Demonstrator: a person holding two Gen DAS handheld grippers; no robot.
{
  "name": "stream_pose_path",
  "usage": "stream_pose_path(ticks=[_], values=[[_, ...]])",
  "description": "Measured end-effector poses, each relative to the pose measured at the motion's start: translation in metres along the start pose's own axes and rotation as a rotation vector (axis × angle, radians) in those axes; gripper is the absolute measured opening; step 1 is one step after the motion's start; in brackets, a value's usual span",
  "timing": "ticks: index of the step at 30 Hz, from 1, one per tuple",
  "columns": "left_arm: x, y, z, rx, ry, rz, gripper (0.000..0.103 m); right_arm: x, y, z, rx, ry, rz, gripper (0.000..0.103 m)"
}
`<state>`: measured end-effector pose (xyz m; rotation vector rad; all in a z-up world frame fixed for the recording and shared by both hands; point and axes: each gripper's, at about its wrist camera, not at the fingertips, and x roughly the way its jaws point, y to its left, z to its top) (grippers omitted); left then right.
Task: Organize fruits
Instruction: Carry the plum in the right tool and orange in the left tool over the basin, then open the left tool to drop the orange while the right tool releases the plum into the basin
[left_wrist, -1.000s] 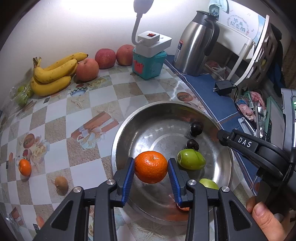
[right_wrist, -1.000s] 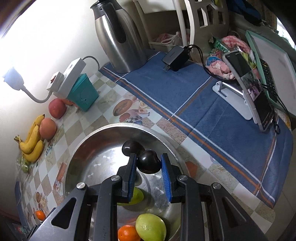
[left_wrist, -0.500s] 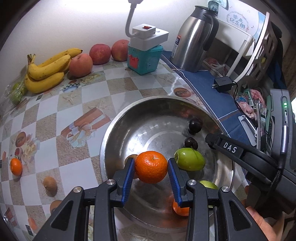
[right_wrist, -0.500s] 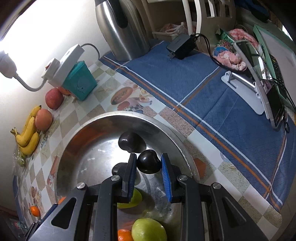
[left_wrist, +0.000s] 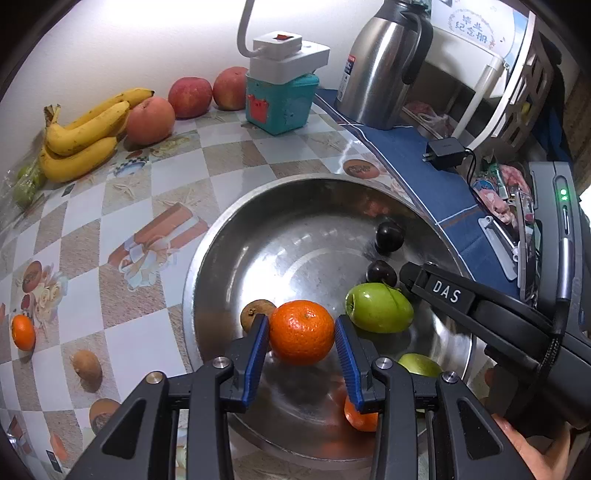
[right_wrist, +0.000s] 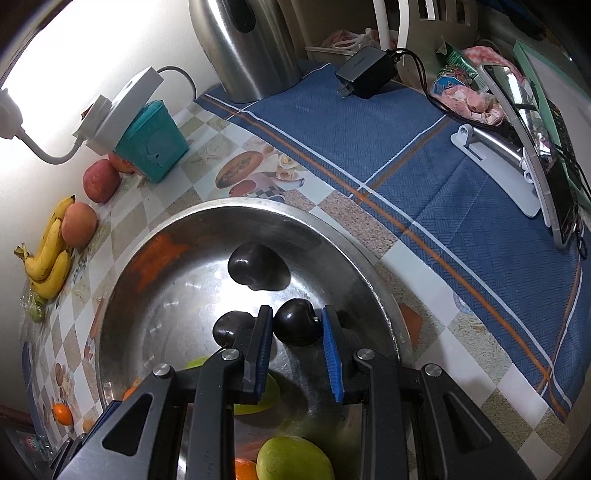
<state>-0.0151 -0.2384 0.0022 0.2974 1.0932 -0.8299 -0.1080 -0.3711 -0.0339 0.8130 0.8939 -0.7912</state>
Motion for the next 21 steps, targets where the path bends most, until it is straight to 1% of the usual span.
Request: stream_pose_path(ticks=[7,14,21], values=[[0.001,-0.0069,-0.0019,0.016,0.026,-0.018,0.04,0.0021,0.0009,-0.0004,-0.005,0.01,-0.006,0.028],[0.0093,-0.0065,-0.0046,0.017,0.056,-0.002,0.04,0.0022,0.0023,-0.001,-0.013,0.009,-0.013,0.028],[0.0092,-0.0059,-0.0046,0.016,0.058,-0.002,0.04,0.0027,0.0022,-0.0012,-0.013,0.012,-0.016,0.028]])
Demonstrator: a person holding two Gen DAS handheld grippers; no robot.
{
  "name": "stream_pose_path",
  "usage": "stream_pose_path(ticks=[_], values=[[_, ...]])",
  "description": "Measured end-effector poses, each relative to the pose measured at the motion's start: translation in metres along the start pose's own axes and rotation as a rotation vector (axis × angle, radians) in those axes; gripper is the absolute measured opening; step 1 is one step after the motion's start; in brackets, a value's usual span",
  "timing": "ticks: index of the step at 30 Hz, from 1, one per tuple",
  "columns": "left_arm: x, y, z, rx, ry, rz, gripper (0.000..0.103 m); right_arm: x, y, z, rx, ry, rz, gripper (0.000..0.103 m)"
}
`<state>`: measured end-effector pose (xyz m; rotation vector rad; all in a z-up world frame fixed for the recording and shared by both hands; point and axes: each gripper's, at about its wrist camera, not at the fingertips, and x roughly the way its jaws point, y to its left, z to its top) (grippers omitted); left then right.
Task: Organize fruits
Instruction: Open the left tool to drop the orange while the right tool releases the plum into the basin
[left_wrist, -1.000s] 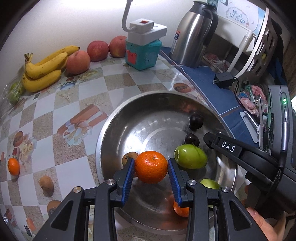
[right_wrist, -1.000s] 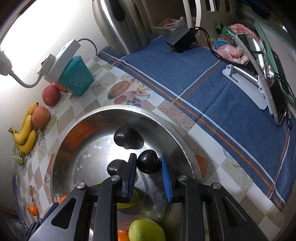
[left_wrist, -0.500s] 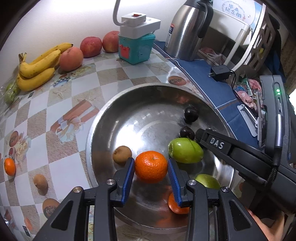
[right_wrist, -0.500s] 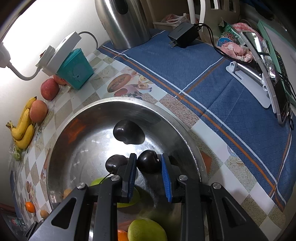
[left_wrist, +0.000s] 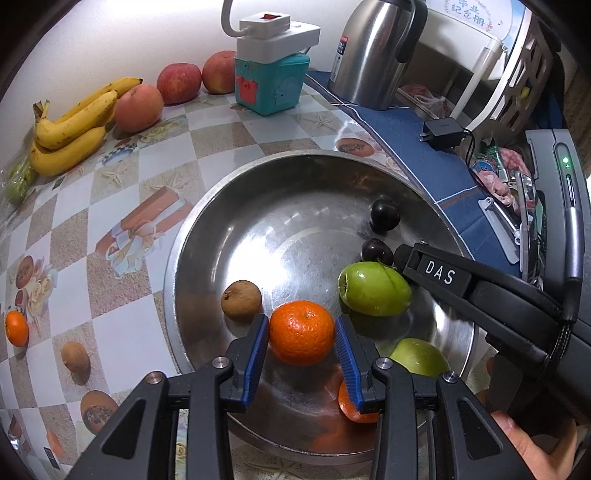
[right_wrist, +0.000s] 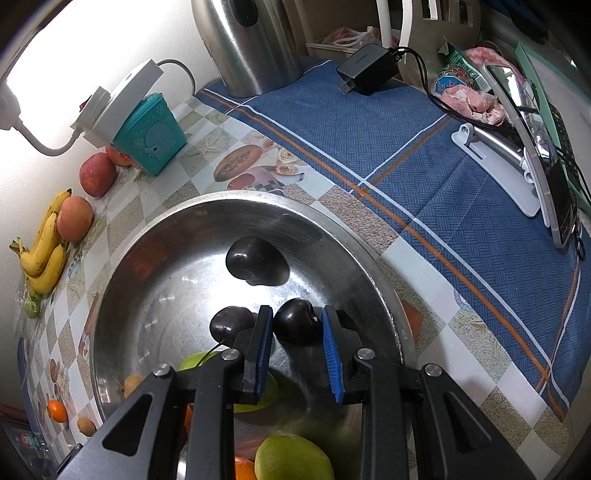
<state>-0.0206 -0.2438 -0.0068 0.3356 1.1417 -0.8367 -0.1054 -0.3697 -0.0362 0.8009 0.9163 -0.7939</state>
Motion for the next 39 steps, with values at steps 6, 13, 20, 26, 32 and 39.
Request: stream_pose_path(ticks=[6,13,20,26,32,39], values=[[-0.001,0.001,0.0,-0.009,0.001,-0.002,0.041,0.0,0.0,0.001,-0.001,-0.002,-0.005,0.039],[-0.013,0.001,0.004,-0.018,-0.037,-0.016,0.042,-0.01,0.002,0.003,-0.002,-0.031,-0.002,0.04],[-0.032,0.013,0.011,-0.068,-0.088,-0.024,0.042,-0.029,0.007,0.008,-0.019,-0.068,0.004,0.04],[-0.037,0.039,0.014,-0.181,-0.11,0.002,0.051,-0.03,0.015,0.006,-0.044,-0.034,0.011,0.04],[-0.035,0.063,0.011,-0.286,-0.105,0.062,0.072,-0.032,0.023,0.001,-0.077,-0.015,0.011,0.044],[-0.03,0.073,0.008,-0.32,-0.099,0.11,0.103,-0.029,0.026,-0.001,-0.091,-0.005,0.012,0.07]])
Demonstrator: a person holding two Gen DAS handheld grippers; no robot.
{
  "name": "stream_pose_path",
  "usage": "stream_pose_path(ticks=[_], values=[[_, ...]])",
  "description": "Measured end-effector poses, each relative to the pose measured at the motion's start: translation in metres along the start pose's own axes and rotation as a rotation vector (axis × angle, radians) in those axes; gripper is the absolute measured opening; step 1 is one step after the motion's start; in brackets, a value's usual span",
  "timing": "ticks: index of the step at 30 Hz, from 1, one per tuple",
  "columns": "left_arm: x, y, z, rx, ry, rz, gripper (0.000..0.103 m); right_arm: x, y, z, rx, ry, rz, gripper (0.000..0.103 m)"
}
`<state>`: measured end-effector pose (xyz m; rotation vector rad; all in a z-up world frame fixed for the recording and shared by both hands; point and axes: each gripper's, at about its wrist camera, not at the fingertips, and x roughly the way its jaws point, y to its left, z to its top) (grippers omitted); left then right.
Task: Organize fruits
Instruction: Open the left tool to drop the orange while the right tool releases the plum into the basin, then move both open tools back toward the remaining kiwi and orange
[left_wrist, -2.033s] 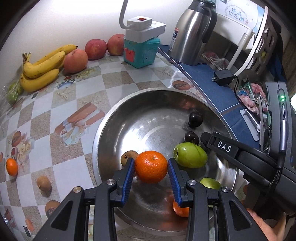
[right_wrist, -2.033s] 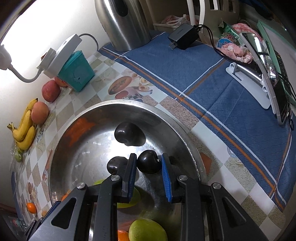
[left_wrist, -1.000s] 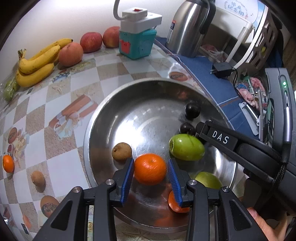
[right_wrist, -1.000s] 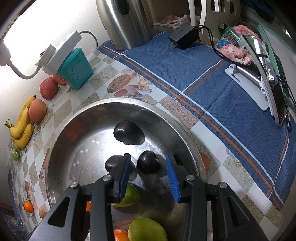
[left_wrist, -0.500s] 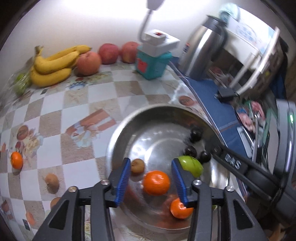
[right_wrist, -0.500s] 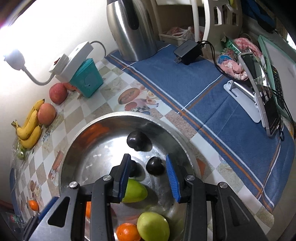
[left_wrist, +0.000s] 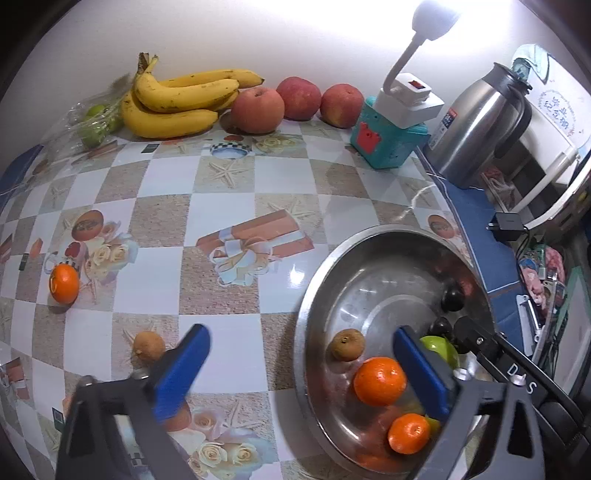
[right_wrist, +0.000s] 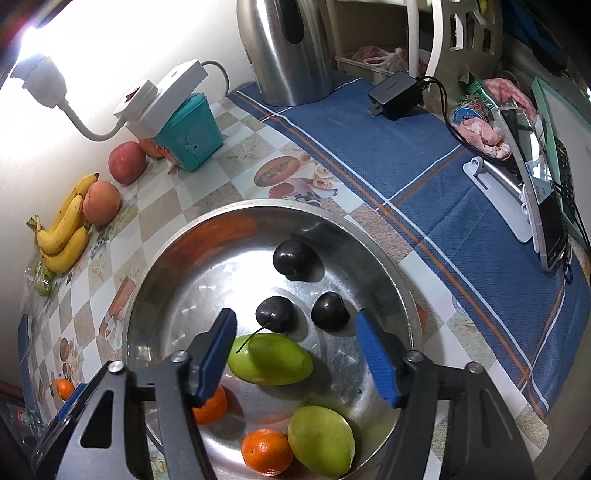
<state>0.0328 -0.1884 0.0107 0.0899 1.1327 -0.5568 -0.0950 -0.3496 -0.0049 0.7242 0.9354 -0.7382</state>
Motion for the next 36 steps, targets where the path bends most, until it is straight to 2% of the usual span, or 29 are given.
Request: stream_pose_path(ticks=[18,20,21,22,36], values=[[0.01,0.019,-0.001,-0.073,0.02,0.091,0.103,0.005,0.003,-0.001,-0.016,0.016,-0.003,0.071],[0.01,0.02,-0.002,-0.073,0.021,0.109,0.103,0.005,0.003,-0.001,-0.017,0.015,0.003,0.082],[0.011,0.021,-0.002,-0.079,0.025,0.111,0.103,0.005,0.004,-0.001,-0.018,0.016,0.003,0.096],[0.012,0.023,-0.002,-0.087,0.028,0.111,0.103,0.005,0.004,-0.002,-0.019,0.014,0.003,0.098],[0.009,0.026,-0.001,-0.088,0.014,0.147,0.103,0.006,0.004,-0.002,-0.023,0.009,0.008,0.098]])
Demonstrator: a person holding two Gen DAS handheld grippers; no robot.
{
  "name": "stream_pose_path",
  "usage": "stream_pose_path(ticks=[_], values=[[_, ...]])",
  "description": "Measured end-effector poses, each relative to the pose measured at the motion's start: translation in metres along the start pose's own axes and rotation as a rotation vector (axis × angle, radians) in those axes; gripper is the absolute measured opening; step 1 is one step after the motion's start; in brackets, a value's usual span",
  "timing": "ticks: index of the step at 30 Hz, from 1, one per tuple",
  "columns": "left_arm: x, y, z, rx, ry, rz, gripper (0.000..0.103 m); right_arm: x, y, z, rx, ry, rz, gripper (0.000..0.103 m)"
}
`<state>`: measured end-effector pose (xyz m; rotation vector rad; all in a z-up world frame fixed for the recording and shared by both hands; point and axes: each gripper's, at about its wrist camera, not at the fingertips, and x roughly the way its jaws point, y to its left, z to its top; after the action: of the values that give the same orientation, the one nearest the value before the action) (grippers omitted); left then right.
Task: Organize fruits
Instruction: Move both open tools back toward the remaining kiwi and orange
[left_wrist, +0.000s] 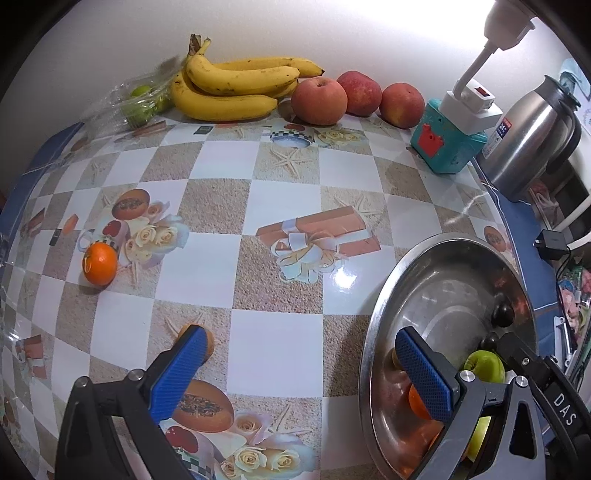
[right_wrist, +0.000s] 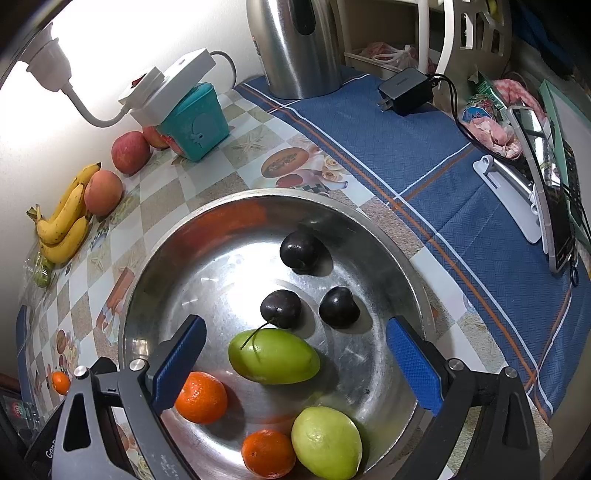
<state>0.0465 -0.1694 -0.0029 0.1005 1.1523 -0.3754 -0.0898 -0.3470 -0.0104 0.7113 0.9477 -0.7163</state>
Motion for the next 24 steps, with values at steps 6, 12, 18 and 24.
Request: stream_pose_path(ticks=[6,12,18,24], values=[[-0.005,0.001,0.002,0.009,-0.009,-0.004,0.103,-0.003,0.001,0.001,-0.002,-0.009,0.004,0.098],[-0.016,0.013,0.011,-0.021,-0.018,-0.029,0.103,-0.009,0.008,0.001,-0.023,-0.023,0.009,0.098],[-0.024,0.03,0.02,0.011,-0.017,0.035,0.103,-0.012,0.02,0.0,-0.058,-0.022,0.019,0.098],[-0.031,0.057,0.027,0.008,-0.033,0.071,0.103,-0.014,0.042,-0.006,-0.123,-0.015,0.041,0.098]])
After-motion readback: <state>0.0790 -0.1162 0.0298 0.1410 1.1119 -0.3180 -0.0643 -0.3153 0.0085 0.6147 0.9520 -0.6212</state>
